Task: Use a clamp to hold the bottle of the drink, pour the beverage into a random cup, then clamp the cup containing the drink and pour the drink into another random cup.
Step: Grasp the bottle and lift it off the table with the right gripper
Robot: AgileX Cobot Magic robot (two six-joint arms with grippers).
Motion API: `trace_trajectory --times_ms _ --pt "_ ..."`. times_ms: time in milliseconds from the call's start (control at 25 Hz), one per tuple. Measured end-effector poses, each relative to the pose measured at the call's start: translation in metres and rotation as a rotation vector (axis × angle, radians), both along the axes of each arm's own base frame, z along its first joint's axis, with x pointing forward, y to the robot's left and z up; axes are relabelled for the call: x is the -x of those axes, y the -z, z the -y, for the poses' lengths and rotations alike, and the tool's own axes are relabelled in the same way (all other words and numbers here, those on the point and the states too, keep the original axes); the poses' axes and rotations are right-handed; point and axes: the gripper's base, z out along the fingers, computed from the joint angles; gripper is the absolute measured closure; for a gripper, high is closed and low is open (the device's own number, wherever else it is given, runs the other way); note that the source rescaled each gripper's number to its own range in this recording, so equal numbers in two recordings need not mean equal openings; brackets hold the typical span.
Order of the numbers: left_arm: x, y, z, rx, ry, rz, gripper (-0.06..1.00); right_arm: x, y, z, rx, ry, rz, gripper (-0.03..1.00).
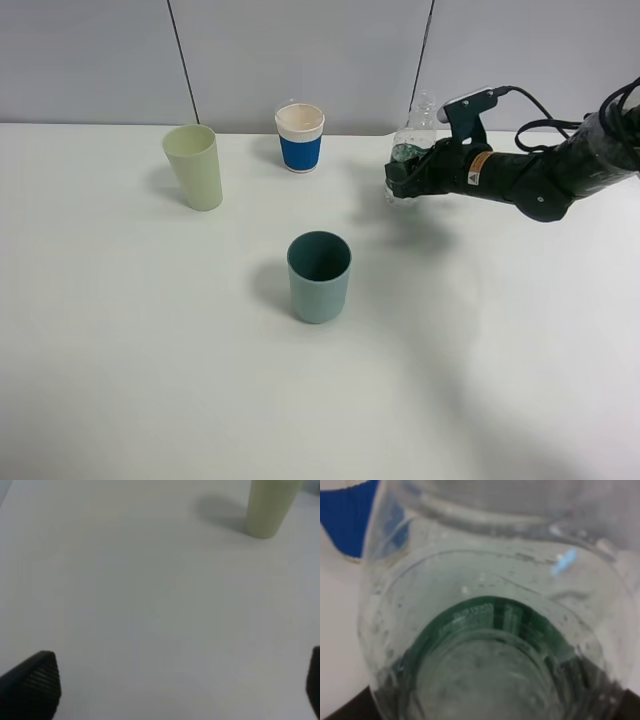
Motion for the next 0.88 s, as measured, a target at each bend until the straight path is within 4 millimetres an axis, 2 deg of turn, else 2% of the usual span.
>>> trace_trajectory --times_ms 240,480,600,880 --pt "0.0 0.0 0.0 0.0 0.0 0.0 -0.06 -0.001 -0.001 0.0 -0.034 0.027 -0.027 0.93" --pt "0.0 0.0 0.0 0.0 0.0 0.0 -0.06 0.001 -0.01 -0.001 -0.004 0.041 -0.053 0.93" --pt "0.0 0.0 0.0 0.0 0.0 0.0 -0.06 0.005 -0.02 -0.007 0.027 0.024 -0.053 0.93" --pt "0.0 0.0 0.0 0.0 0.0 0.0 -0.06 0.017 -0.061 -0.033 0.103 -0.112 0.063 0.93"
